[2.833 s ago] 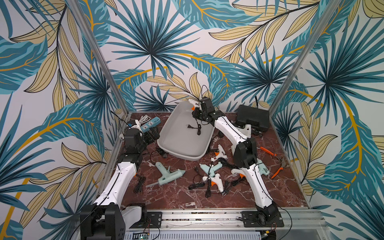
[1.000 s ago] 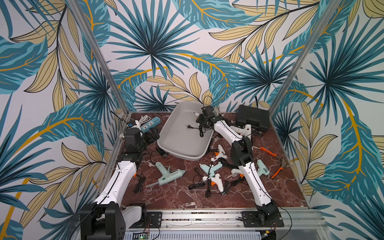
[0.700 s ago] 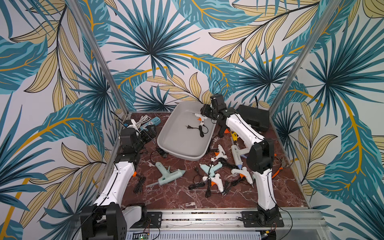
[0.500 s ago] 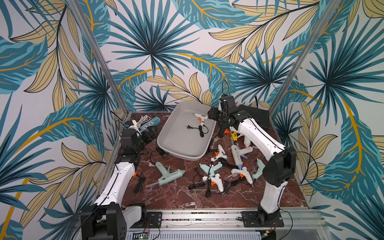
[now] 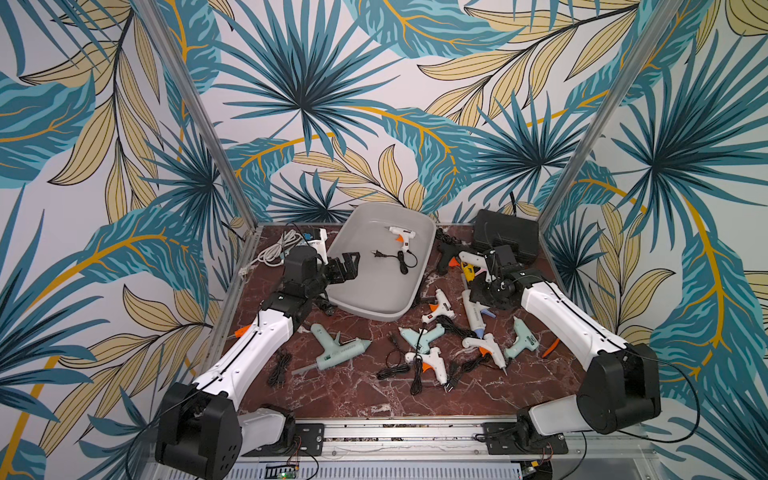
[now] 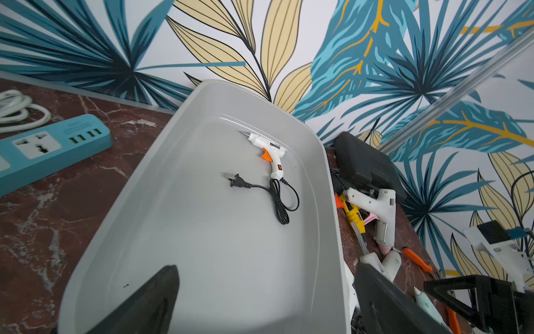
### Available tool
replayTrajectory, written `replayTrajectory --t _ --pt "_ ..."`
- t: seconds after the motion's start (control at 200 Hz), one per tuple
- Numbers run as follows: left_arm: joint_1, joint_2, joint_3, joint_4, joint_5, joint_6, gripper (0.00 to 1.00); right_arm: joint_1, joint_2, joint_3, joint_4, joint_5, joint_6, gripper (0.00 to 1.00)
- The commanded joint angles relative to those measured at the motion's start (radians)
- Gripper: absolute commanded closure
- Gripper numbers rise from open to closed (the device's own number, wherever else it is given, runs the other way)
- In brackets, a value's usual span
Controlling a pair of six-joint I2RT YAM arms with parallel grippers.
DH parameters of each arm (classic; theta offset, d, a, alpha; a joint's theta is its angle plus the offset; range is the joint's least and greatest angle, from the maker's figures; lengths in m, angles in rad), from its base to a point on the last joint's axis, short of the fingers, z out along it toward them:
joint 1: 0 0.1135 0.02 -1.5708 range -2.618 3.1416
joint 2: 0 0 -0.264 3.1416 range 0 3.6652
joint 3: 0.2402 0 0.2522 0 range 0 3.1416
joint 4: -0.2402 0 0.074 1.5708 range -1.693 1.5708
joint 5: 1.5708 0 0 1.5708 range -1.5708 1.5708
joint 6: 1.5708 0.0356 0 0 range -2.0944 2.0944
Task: Put the hot melt glue gun into the storage box
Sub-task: Pick up the hot melt adhesive gun from the center of the board.
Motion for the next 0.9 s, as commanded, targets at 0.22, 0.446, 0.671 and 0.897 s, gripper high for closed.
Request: replayTrajectory --t 0.22,0.446,0.671,0.897 --pt "-0.086 0.089 0.071 -0.01 -0.043 0.02 0.0 -0.015 0.113 -0.005 -0.085 -0.013 -0.059 0.37" --pt "-0.087 0.1 0.076 -0.018 -0.058 0.02 0.0 -0.014 0.217 0.016 -0.08 -0.028 -0.077 0.35" --pt "-0.087 0.102 0.072 -0.021 -0.081 0.029 0.0 -0.015 0.273 0.014 -0.049 -0.033 -0.071 0.34" --pt "-0.087 0.104 0.071 -0.025 -0.102 0.024 0.0 -0.014 0.323 0.0 0.014 -0.063 -0.077 0.42"
